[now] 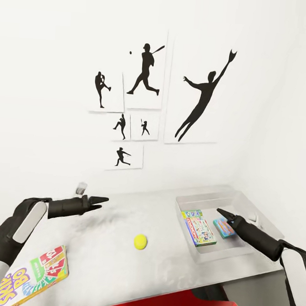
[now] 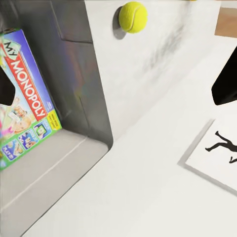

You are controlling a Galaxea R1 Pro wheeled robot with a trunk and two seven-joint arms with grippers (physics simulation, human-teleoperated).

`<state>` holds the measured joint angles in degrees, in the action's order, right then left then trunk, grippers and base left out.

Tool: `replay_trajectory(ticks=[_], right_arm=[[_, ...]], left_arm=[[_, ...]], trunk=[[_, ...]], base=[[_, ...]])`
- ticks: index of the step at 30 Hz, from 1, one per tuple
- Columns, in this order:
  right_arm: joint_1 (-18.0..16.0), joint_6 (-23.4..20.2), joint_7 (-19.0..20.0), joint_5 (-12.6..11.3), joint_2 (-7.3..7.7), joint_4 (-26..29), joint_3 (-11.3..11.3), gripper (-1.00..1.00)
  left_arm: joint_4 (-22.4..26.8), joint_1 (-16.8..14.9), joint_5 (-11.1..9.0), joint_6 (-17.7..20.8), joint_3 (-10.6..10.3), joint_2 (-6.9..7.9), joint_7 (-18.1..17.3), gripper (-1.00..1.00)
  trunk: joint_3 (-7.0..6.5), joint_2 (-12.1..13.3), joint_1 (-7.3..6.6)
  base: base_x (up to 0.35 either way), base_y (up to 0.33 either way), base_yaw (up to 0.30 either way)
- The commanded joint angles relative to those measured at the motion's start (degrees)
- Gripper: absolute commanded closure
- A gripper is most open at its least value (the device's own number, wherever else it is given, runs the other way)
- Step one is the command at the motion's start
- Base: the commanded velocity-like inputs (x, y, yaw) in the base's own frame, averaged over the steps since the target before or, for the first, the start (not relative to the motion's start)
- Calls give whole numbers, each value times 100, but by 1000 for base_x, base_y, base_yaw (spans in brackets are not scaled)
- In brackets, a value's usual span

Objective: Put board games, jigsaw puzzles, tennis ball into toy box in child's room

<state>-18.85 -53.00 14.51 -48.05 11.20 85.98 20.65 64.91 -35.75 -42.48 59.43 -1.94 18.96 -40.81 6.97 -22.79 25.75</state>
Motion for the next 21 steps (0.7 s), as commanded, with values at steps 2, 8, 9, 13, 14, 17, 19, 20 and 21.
replay_trajectory(ticks=[2, 8, 9, 13, 14, 17, 19, 20, 21], right_arm=[[-131, -61, -220, 46, 1, 4, -70, -100], [-515, -437, -808, 32, -1, 6, -261, -100], [-553, -467, -856, 32, -1, 7, -269, -100], [-799, -563, -1177, 20, -3, 7, -293, -100], [-832, -569, -1244, 17, -3, 7, -296, -100], [-947, -586, -1549, 5, -6, 3, -354, -100], [-1023, -593, -1757, -3, -2, 0, -441, -100], [-1041, -596, -1810, -5, 2, 0, -469, -100], [-1055, -598, -1854, -6, 4, 0, -491, -100]], left_arm=[[-251, -304, 211, 30, -88, -284, 433, -100], [-1581, -1360, 620, 26, -330, -1034, 1572, -100], [-1731, -1469, 645, 22, -339, -1099, 1684, -100], [-2461, -2040, 727, -13, -373, -1545, 2372, -100], [-2562, -2123, 740, -18, -376, -1628, 2499, -100], [-2931, -2432, 792, -42, -380, -1927, 3039, -100], [-3116, -2610, 814, -49, -379, -2086, 3384, -100], [-3155, -2649, 814, -50, -379, -2120, 3469, -100], [-3186, -2680, 812, -51, -377, -2148, 3538, -100]], trunk=[[12, -13, 3], [11, -13, 3], [10, -13, 3], [10, -13, 3], [10, -13, 3], [10, -13, 3], [10, -13, 3], [10, -13, 3], [10, -13, 3]], base=[[0, 0, 0], [0, 0, 0], [0, 0, 0], [0, 0, 0], [0, 0, 0], [0, 0, 0], [0, 0, 0], [0, 0, 0], [0, 0, 0]])
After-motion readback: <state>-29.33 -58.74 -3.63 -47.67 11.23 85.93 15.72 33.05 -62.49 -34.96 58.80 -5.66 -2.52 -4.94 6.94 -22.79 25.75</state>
